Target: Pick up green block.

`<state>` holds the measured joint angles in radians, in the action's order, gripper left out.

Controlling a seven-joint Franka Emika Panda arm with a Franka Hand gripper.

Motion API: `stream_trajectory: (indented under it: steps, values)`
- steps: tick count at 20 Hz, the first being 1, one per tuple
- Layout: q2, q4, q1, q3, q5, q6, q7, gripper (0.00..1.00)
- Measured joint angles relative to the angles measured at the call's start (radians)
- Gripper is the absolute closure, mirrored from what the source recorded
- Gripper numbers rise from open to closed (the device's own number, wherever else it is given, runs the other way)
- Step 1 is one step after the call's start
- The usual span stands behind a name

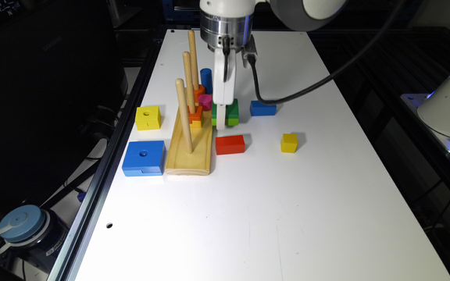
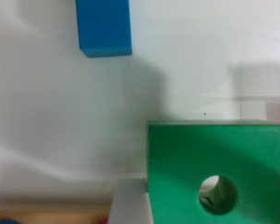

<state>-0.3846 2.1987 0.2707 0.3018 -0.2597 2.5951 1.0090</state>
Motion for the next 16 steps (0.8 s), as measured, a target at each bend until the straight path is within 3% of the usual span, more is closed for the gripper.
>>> stream_trajectory:
  steps: [3,5,10,13,15,16]
  values:
    - [0.062,0.002,0.014,0.026,0.0253,-0.062,-0.010,1.00]
    - [0.081,0.009,0.021,0.034,0.0353,-0.076,-0.015,1.00]
    - [0.079,0.014,0.025,0.035,0.0355,-0.074,-0.016,1.00]
    - [0.093,0.013,0.030,0.041,0.0376,-0.081,-0.016,1.00]
    - [0.116,0.013,0.033,0.048,0.0452,-0.100,-0.018,1.00]
    - [0.135,0.012,0.034,0.052,0.0580,-0.115,-0.027,1.00]
